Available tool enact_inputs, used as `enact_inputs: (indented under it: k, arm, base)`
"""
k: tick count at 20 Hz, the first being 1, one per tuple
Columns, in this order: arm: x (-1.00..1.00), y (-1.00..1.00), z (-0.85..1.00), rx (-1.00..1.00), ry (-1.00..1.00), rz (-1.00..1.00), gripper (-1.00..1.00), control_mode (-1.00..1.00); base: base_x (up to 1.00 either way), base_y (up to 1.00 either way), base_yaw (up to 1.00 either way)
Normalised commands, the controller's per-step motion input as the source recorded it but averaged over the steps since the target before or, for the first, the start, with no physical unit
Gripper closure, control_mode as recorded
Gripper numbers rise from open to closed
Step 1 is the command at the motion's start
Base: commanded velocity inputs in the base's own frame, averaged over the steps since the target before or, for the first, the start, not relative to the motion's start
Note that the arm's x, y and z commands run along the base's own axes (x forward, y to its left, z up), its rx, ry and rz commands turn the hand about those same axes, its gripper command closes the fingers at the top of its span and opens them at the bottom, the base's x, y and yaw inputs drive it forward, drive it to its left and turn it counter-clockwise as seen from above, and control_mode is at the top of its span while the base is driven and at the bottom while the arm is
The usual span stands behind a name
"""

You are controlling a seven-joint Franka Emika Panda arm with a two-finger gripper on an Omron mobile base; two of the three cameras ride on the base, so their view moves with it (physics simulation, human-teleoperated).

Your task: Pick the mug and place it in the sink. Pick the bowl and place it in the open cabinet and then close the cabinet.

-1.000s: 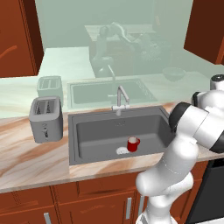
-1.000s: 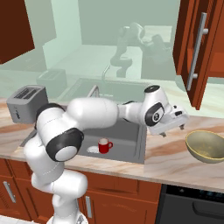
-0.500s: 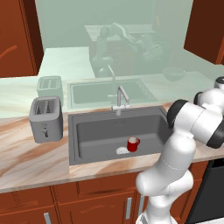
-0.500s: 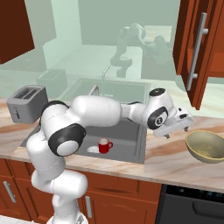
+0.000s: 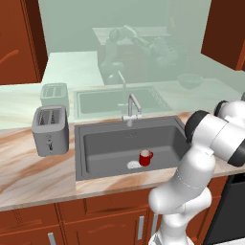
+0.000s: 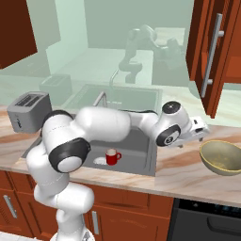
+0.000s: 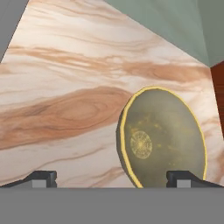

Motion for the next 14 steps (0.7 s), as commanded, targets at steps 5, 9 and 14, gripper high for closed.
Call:
enact_inputs:
  k: [5, 9, 14]
  arm:
    - [-0.06, -0.01, 0.0, 0.0, -0.11, 0.04, -1.0, -1.0]
    - [-0.03, -0.07, -0.08, 0.0, -0.03, 0.01, -1.0, -1.0]
    - [0.0, -0.12, -0.02, 0.0, 0.0, 0.0, -1.0, -1.0]
  base:
    - [0.0, 0.0, 0.0]
    - [0.0, 0.0, 0.0]
    - [0.0, 0.0, 0.0]
